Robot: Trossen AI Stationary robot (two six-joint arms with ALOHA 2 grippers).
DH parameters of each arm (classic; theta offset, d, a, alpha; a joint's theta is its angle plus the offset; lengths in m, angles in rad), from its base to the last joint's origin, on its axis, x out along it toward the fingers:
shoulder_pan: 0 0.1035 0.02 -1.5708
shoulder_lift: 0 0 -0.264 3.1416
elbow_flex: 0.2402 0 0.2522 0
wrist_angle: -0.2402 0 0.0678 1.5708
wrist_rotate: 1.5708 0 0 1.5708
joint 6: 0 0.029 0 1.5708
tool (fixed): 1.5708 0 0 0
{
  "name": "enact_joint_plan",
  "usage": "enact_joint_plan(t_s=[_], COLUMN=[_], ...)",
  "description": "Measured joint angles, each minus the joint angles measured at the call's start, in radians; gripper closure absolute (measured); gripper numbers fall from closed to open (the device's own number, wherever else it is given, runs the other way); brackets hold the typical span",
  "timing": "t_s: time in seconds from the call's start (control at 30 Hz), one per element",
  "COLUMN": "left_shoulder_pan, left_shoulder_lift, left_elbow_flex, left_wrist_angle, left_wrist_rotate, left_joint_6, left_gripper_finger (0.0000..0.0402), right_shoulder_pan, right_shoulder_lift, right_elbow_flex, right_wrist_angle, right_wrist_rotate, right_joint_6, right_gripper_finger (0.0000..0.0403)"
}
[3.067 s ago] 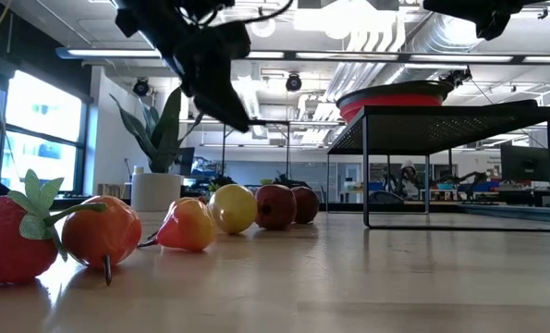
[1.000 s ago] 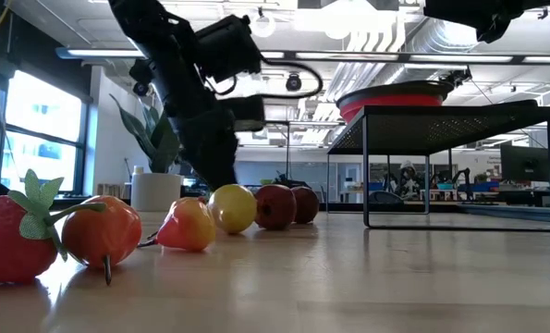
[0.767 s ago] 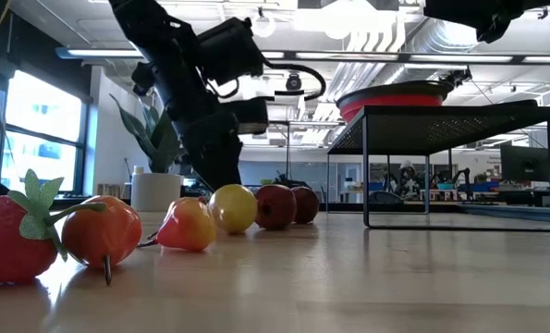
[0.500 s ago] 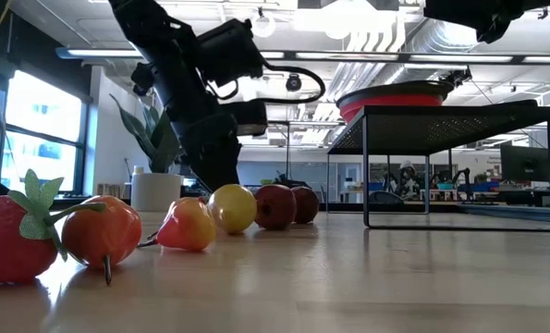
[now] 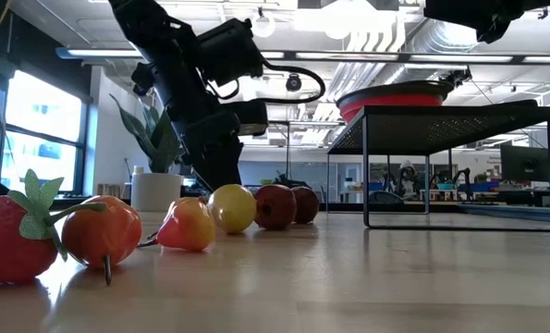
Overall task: Pick & Place Fruit
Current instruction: Put the strawberry into the strainer bowl on the shelf
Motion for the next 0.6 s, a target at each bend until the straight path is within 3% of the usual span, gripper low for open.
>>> enact_joint_plan(t_s=[0.3,0.6], left_shoulder_pan=[0.000,0.000], left_shoulder_lift=[0.000,0.000], left_elbow_flex=[0.000,0.000], left_wrist_angle=[0.001,0.001], left_wrist_rotate=[0.000,0.000], left_joint_6=[-0.018,-0.023], left_gripper_finger=[0.0258,0.0283], right_shoulder_pan=[0.000,0.000], right_shoulder_lift=[0.000,0.000], right_elbow_flex=[0.000,0.000], right_wrist_angle=[0.000,0.000], right_wrist_rotate=[0.000,0.000], right_joint_6=[0.000,0.000], right_gripper_finger=[0.0322,0.0322])
